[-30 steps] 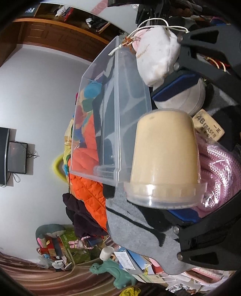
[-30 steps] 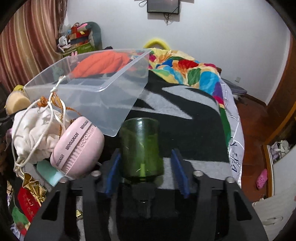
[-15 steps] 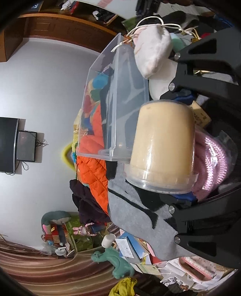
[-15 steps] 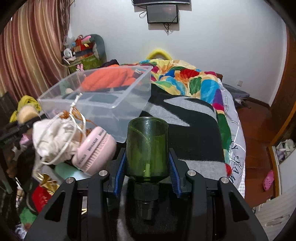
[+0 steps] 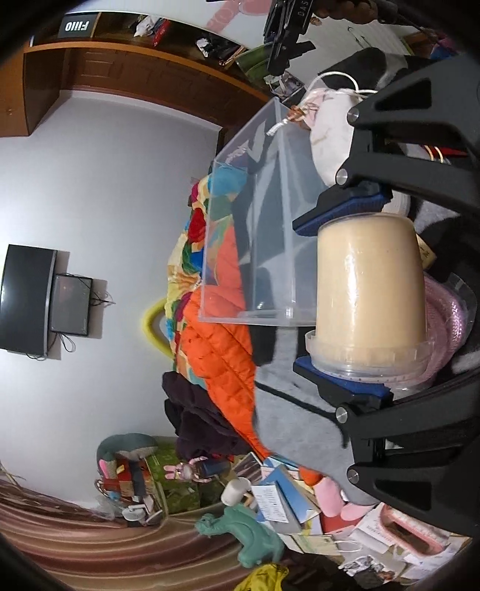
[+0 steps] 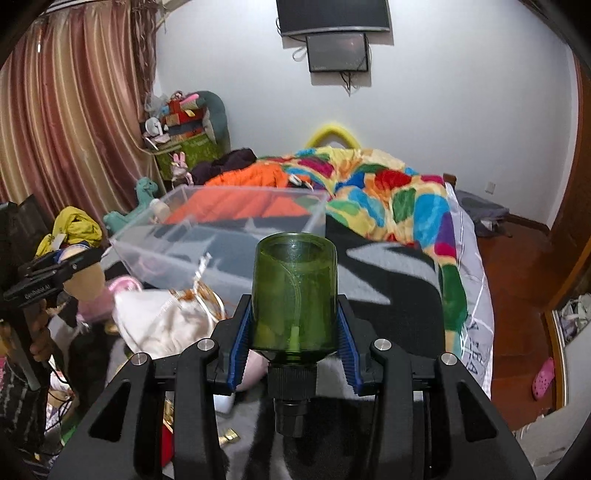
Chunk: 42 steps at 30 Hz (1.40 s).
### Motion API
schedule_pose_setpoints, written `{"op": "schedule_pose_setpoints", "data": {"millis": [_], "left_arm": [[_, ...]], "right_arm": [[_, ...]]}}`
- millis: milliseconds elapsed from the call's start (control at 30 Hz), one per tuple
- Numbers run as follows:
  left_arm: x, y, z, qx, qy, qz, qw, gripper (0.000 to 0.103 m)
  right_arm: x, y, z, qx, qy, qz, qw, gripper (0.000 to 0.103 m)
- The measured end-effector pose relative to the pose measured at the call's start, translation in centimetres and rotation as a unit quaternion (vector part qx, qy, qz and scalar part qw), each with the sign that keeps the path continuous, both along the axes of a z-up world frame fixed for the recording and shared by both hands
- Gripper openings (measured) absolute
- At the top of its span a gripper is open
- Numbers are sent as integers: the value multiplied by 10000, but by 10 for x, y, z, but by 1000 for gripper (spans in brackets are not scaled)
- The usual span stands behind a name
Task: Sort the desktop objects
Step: 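Lower the beige jar and green bottle into the clear box and release both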
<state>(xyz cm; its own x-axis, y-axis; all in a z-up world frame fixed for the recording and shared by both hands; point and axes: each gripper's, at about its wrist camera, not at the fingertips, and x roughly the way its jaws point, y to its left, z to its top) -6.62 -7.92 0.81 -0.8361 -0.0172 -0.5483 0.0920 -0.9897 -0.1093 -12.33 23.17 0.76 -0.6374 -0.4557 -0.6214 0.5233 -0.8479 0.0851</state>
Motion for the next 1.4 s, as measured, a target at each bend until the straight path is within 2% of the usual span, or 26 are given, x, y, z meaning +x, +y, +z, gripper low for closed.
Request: {"op": "schedule_pose_setpoints", "data": {"millis": [100, 233, 333, 533, 633, 733, 833, 967, 1133, 1400], "left_arm": [[-2, -3, 10, 41, 83, -35, 10000, 67], [-10, -4, 23, -190, 237, 33, 9995, 67], [-23, -5, 31, -234, 202, -40, 9995, 67], [-54, -9, 47, 134, 54, -369, 9992, 67], [-69, -2, 49, 77, 21, -369, 9993, 67], [-87, 3, 45, 7, -71, -345, 9994, 67], [-103, 5, 34, 101, -240, -341, 9991, 67], [-123, 13, 17, 311, -582, -650, 9957, 67], [-128, 32, 0, -134, -744, -722, 9945, 67], [-134, 34, -21, -98, -1044, -680, 9922, 67]], "right_arm": [[-6, -6, 8, -36, 11, 4, 10000, 39], [-17, -14, 16, -56, 14, -23, 10000, 39], [-26, -24, 20, -64, -17, -16, 10000, 39], [-49, -45, 18, -139, -206, 50, 9997, 39], [-62, -57, 12, -138, -369, 77, 9992, 39], [-74, -70, 2, -21, -480, 8, 9988, 39], [-84, -80, -9, -5, -610, -78, 9981, 39], [-92, -90, -23, 48, -793, -81, 9968, 39], [-94, -99, -32, 355, -779, -63, 9963, 39], [-89, -109, -36, 776, -643, -40, 9949, 39]]}}
